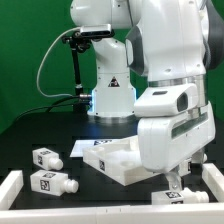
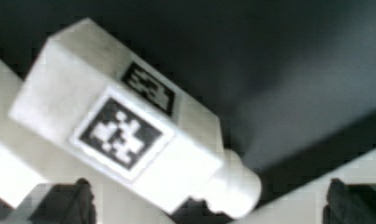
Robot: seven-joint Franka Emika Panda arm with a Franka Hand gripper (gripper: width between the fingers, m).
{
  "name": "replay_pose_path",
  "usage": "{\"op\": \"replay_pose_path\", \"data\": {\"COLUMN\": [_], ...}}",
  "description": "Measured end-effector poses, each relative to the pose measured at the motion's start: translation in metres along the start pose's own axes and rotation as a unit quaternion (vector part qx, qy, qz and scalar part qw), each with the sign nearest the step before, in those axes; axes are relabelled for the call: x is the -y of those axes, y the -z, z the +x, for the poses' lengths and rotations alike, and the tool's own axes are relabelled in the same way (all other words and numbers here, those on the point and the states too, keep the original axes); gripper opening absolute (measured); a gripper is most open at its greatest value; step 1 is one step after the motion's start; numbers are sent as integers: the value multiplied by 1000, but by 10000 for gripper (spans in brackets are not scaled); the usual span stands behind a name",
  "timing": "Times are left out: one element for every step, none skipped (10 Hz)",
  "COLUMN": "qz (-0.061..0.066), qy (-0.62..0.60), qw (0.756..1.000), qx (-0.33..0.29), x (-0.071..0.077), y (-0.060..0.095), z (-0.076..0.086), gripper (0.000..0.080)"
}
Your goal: Assemble one leg
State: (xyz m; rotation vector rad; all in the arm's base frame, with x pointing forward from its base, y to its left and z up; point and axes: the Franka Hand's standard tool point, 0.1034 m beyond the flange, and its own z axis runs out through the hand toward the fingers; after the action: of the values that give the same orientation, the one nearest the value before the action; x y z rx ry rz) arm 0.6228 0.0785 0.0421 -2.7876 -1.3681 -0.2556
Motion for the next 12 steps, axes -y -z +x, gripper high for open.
{"op": "replay_pose_path", "data": {"qz": [-2, -1, -1, 1, 2, -2, -2, 0, 1, 3, 3, 4], "qy": [-2, -3, -5, -5, -6, -5, -6, -6, -4, -6, -7, -6], "qw": [1000, 1000, 1000, 1000, 1000, 1000, 1000, 1000, 1000, 1000, 1000, 1000], "qx": [-2, -2, -2, -2, -3, -8, -10, -8, -8, -5, -4, -2], "x": [-1, -2, -3, -2, 1, 3, 7, 12, 16, 16, 14, 14], "y": [-3, -6, -8, -11, -12, -15, -19, -22, -26, -29, -30, -31], "z": [-2, -3, -1, 1, 3, 5, 4, 0, -5, -10, -13, -19], "gripper": [649, 649, 649, 649, 649, 649, 649, 649, 649, 649, 649, 649]}}
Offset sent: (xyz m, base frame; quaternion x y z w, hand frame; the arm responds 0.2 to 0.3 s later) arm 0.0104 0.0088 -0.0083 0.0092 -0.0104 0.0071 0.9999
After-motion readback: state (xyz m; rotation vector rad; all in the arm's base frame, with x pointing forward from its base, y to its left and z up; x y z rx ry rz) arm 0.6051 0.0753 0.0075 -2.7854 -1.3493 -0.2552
